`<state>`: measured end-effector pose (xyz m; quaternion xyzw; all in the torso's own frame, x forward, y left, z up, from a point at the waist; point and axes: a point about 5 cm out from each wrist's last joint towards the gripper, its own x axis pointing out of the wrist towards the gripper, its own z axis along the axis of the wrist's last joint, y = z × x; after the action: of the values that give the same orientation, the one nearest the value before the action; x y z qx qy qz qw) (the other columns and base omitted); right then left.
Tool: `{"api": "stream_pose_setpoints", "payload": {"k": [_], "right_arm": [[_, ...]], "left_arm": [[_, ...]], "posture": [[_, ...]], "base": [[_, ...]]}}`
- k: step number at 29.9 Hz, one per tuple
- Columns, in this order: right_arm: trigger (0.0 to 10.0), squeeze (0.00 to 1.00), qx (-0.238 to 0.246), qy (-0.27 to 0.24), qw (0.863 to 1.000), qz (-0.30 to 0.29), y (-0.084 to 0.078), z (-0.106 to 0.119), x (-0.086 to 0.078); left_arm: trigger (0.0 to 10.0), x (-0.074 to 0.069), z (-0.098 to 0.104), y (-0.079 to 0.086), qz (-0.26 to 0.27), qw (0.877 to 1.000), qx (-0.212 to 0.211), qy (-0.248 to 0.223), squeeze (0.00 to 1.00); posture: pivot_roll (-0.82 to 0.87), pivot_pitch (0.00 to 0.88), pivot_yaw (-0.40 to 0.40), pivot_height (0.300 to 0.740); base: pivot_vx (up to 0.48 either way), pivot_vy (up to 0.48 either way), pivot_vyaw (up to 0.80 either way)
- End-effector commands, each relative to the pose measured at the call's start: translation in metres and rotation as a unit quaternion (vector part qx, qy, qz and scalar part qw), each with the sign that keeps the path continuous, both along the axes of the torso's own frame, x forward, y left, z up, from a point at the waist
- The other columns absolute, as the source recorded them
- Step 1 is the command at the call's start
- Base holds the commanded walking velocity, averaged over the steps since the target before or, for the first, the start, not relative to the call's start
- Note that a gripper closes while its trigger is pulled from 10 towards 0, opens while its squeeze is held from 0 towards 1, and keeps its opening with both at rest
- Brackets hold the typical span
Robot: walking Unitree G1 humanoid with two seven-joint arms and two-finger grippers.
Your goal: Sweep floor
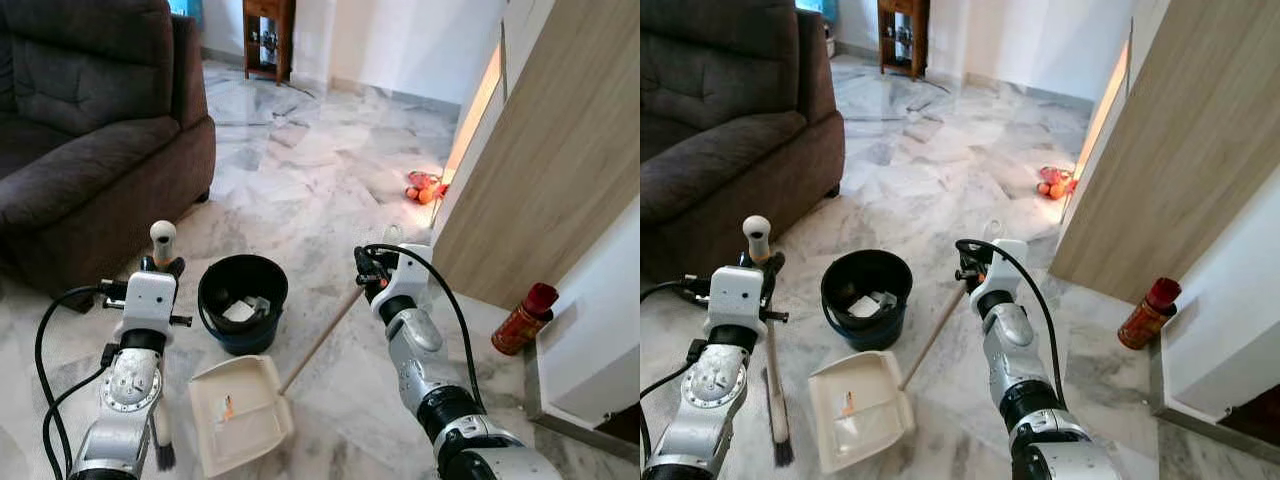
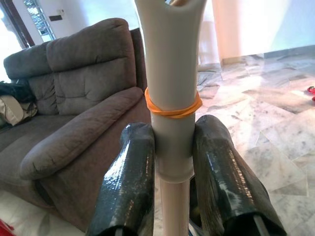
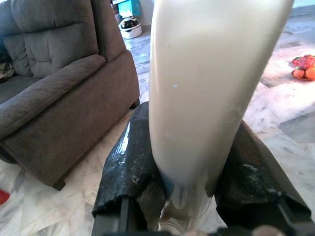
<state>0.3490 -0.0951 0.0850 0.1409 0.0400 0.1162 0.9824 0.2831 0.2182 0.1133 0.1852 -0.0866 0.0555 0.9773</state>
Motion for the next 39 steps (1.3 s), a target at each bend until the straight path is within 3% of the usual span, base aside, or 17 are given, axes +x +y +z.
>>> {"api": "stream_pose_setpoints", "payload": {"k": [1,6,10,20,27,39], "right_arm": [[10.0,0.00,0.003,-0.049,0.999,-0.012,-0.004,0.021,0.008],[10.0,0.00,0.005,-0.059,0.998,-0.011,-0.004,0.027,0.010],[10.0,0.00,-0.027,-0.080,0.996,0.002,-0.007,0.031,0.010],[10.0,0.00,-0.022,-0.125,0.991,-0.048,-0.035,0.046,0.001],[10.0,0.00,-0.028,-0.136,0.989,-0.056,-0.046,0.053,-0.006],[10.0,0.00,-0.008,-0.193,0.979,-0.069,-0.051,0.105,-0.005]], "left_arm": [[10.0,0.002,0.008,-0.009,-0.026,0.999,0.028,-0.020,0.00],[10.0,0.002,0.005,-0.014,-0.039,0.998,0.046,-0.015,0.00],[10.0,0.002,0.003,-0.014,-0.040,0.998,0.048,-0.013,0.00],[10.0,-0.001,-0.001,-0.012,-0.039,0.998,0.056,-0.004,0.00],[10.0,-0.001,-0.002,-0.014,-0.042,0.997,0.057,-0.003,0.00],[10.0,-0.002,-0.004,-0.014,-0.042,0.997,0.057,-0.002,0.00]], "posture": [[0.23,0.000,-0.094,0.740],[0.23,0.000,-0.092,0.740],[0.23,0.000,-0.092,0.740],[0.22,0.000,-0.087,0.740],[0.21,0.000,-0.086,0.740],[0.21,0.000,-0.088,0.740]], "base": [[0.000,0.000,0.00],[0.000,0.000,0.00],[0.000,0.000,0.00],[0.000,0.000,0.00],[0.000,0.000,0.00],[0.000,0.000,0.00]]}}
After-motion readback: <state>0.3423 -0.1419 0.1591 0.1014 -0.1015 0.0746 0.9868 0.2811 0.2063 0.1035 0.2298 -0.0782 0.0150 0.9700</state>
